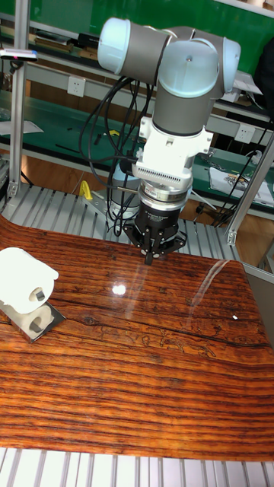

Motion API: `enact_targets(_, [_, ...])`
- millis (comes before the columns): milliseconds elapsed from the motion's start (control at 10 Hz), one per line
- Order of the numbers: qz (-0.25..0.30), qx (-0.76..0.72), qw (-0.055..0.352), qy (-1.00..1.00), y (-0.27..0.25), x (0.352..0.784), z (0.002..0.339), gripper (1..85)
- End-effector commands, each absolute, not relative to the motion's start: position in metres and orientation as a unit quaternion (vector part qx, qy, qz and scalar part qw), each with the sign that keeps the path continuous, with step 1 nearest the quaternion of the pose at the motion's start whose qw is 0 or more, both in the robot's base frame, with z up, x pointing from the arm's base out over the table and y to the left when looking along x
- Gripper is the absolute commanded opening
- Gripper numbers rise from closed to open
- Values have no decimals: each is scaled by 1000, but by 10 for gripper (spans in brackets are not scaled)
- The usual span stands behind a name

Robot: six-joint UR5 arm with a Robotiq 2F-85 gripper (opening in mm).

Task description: Take the roll of paper down from the shelf

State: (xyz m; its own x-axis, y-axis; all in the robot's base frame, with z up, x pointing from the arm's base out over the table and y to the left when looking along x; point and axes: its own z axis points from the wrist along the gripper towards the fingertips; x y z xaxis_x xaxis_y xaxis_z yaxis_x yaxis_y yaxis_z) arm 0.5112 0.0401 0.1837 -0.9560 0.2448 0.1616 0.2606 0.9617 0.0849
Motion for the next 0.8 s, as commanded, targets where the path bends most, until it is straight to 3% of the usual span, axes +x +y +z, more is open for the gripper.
enact_targets(0, [-63,-130,72,-987,43,512,183,10])
enact_targets(700, [-69,-132,72,-986,46,512,182,10])
